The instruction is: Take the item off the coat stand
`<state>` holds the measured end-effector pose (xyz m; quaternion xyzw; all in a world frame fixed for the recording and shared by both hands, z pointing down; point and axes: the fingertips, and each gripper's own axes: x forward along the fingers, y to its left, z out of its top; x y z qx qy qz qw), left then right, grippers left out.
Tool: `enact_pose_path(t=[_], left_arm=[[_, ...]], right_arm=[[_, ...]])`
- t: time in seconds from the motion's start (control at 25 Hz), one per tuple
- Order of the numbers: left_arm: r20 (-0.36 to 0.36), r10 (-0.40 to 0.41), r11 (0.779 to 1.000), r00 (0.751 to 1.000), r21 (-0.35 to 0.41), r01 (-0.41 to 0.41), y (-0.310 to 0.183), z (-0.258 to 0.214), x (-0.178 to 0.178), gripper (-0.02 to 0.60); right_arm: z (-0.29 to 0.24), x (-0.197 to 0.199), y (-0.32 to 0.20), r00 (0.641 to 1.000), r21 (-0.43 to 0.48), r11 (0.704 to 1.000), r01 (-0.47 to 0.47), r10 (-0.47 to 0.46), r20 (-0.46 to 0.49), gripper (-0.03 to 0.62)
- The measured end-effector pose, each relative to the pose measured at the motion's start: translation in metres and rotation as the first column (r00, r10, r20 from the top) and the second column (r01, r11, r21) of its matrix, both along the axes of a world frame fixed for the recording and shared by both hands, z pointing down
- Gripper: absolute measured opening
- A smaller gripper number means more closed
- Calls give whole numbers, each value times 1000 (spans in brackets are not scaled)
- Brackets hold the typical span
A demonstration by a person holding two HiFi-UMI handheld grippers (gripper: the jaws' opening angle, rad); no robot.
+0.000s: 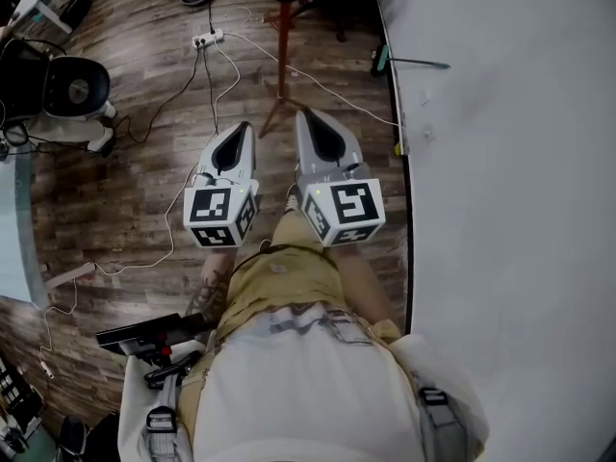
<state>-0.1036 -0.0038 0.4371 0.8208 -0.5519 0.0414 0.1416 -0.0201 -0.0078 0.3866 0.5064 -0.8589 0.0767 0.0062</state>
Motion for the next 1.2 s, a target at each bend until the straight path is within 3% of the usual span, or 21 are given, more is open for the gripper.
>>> enact_pose_path(t=[0.2,0.44,0.84,1.2], left_arm=[[16,-20,998,1000,56,19,-68,-28,19,2],[17,-41,998,999,46,40,-130,-28,44,2],[53,-102,994,993,36,100,-160,-34,39,2],[30,-85,996,996,18,84,-190,-23,21,2]], right_arm=[[-26,13,-62,998,50,997,57,-58,16,1],[-21,40,-118,997,32,997,75,-76,25,2],[-10,46,-144,994,-23,995,99,-98,47,2],[1,31,-173,998,-49,997,65,-64,18,2]])
